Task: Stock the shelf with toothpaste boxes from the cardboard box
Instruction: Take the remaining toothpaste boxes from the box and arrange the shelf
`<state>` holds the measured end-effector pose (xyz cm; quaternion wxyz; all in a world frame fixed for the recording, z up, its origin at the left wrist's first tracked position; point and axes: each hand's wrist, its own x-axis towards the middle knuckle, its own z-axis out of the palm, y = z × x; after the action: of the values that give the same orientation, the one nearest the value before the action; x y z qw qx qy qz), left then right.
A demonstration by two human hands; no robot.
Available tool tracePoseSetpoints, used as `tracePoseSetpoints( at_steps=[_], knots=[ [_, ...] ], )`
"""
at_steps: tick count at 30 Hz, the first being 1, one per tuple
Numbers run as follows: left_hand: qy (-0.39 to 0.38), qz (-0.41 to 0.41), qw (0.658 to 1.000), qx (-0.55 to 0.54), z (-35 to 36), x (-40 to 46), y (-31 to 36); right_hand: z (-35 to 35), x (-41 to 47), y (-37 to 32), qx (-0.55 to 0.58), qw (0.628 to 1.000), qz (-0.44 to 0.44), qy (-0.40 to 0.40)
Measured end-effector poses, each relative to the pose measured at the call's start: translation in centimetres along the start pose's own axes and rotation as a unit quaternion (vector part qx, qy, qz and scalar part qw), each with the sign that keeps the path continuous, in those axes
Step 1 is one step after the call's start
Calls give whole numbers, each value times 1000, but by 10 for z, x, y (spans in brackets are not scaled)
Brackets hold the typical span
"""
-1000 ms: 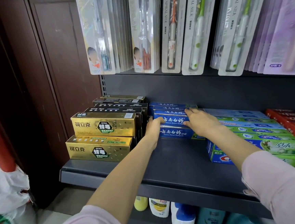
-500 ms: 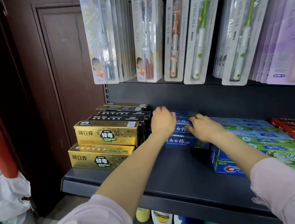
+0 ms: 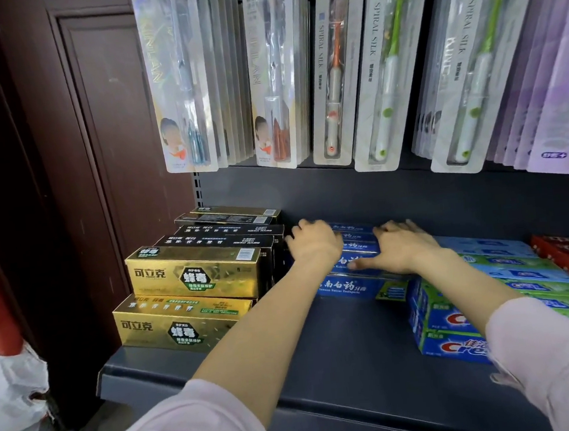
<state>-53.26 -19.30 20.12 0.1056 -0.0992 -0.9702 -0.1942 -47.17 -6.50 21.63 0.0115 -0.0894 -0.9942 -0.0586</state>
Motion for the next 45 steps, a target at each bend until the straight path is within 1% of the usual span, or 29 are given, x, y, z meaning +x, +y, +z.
tracePoseSetpoints(
  at_steps=[2,4,6,8,10,12,14,16,19,21,32,35,37,39,41,43,45],
  knots=[
    [5,14,1000,17,2,0,1,-1,-1,2,5,1000,8,-6],
    [12,18,1000,6,2,1,-1,0,-1,1,23,1000,8,-6],
    [3,3,1000,-18,1,4,-3,3,-3,-2,45,999,-2,-3],
    [-33,-35,997,-63,-1,13,-5,4,-5,-5,66,998,-5,-4],
    [-84,-74,989,-100,-3,25,-6,3,-6,-7,73,997,0,-3],
    [-129,-81,982,-110,-5,33,-7,2,-6,-8,69,998,2,0],
    [-146,-75,979,-118,-6,37,-6,2,-4,-8,65,998,1,0],
    [-153,-72,980,-106,-6,39,-7,3,-2,-7,71,997,1,-1],
    [-157,-61,984,-53,-7,39,-7,5,-1,-6,88,996,-1,-8],
    [-160,-61,984,-44,-9,40,-8,7,-1,-5,93,996,-1,-9],
    [-114,-46,992,-42,-11,42,-8,8,2,-4,110,994,3,-12],
    [-109,-60,990,-70,-9,39,-11,6,1,-3,108,994,0,-6],
    [-86,-61,991,-77,-8,35,-10,5,0,-3,102,995,-1,-1],
    [-28,-34,999,-30,-9,28,-7,5,0,-4,99,995,1,0],
    [25,25,999,28,-9,19,-3,5,-1,-4,102,995,3,0],
    [39,88,993,64,-6,10,0,5,-3,-5,90,996,0,0],
    [28,110,990,78,0,2,2,5,-4,-6,69,998,-1,1]
  ],
)
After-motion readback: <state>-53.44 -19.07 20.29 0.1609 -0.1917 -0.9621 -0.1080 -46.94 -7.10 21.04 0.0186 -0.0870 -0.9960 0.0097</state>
